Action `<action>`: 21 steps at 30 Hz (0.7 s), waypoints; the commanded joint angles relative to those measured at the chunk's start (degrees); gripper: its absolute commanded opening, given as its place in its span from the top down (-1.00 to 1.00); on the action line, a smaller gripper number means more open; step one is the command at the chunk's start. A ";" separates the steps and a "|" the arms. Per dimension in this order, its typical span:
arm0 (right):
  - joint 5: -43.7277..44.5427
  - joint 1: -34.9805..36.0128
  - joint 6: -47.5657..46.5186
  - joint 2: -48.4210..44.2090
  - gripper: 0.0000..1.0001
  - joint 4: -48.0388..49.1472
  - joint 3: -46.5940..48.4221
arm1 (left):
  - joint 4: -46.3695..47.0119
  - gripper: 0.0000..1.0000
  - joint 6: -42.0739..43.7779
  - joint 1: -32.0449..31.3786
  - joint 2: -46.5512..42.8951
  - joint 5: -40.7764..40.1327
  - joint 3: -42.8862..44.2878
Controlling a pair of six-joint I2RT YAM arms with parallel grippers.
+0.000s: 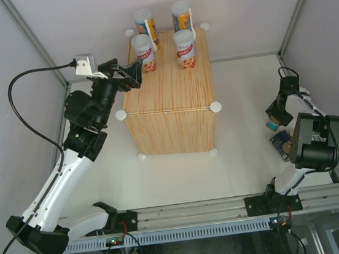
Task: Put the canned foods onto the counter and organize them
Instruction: Pick up the canned food from the center of the board.
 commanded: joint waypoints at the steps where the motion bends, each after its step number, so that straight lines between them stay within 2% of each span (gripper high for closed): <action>1: -1.56 -0.25 -0.10 -1.99 1.00 1.68 1.09 | 1.49 -0.96 0.72 0.32 -1.06 0.03 -1.00; 21: -9.33 0.77 1.07 -11.51 1.00 2.98 1.27 | -1.02 -0.96 -2.21 0.31 -0.39 1.80 1.79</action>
